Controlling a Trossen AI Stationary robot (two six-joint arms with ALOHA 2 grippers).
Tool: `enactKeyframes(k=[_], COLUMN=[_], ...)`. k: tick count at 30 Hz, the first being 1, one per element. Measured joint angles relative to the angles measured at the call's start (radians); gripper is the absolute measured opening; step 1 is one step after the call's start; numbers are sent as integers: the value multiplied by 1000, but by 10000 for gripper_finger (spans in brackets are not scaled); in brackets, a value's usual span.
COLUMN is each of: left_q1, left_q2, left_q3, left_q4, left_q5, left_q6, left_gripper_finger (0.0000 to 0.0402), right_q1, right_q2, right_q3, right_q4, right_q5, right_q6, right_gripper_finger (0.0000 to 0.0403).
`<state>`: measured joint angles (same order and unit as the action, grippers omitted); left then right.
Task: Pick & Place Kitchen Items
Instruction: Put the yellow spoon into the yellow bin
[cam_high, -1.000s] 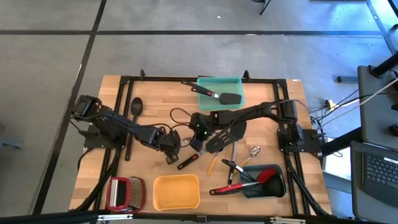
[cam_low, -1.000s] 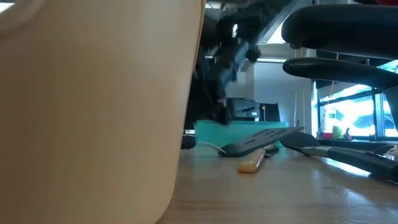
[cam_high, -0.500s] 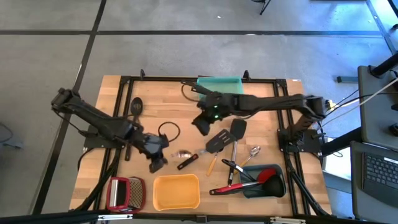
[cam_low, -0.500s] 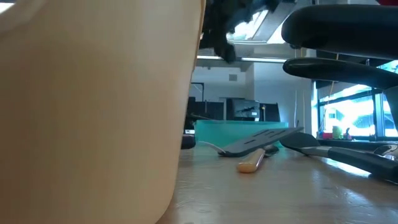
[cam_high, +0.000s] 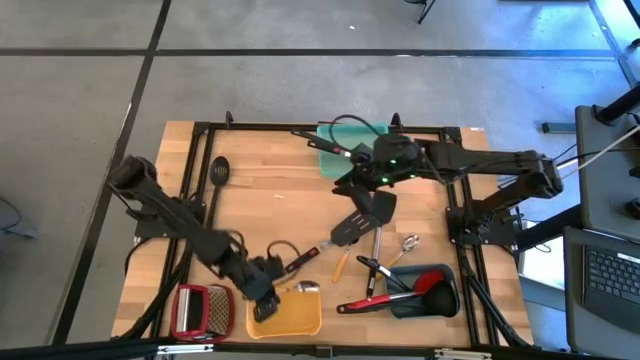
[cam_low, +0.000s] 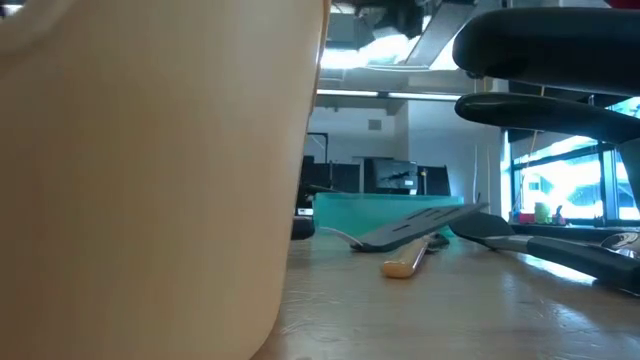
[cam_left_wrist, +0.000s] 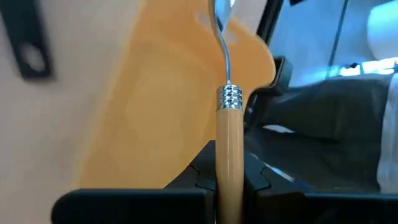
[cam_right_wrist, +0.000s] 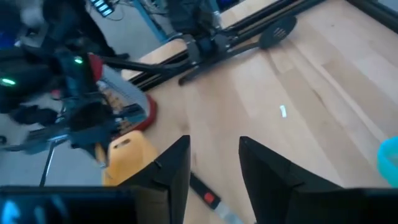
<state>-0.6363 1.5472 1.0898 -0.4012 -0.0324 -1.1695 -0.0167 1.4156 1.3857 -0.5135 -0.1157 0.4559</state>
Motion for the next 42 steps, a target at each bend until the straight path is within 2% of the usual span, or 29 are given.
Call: enactKeyframes(k=[6, 17, 23, 34, 38, 42], left_q1=[-44, -33, -28, -14, -14, -6], left_q2=[139, 286, 299, 299, 299, 299], left_q3=[50, 83, 82, 82, 121, 167], left_q4=[43, 87, 83, 60, -42, -179], left_q5=[-18, 54, 56, 50, 46, 57], left_q6=[-178, -256, -287, -334, -315, -288], left_gripper_finger=[9, 9, 10, 50, 60, 87], right_q1=[67, 223, 270, 300, 300, 300], right_q2=[-70, -102, -102, -102, -102, -102], right_q3=[0, 0, 0, 0, 0, 0], right_q4=[-65, -82, -82, -82, -82, -82], right_q5=[0, 1, 1, 4, 4, 3], right_q6=[7, 0, -5, -12, 1, 1], right_gripper_finger=[140, 140, 140, 140, 140, 140])
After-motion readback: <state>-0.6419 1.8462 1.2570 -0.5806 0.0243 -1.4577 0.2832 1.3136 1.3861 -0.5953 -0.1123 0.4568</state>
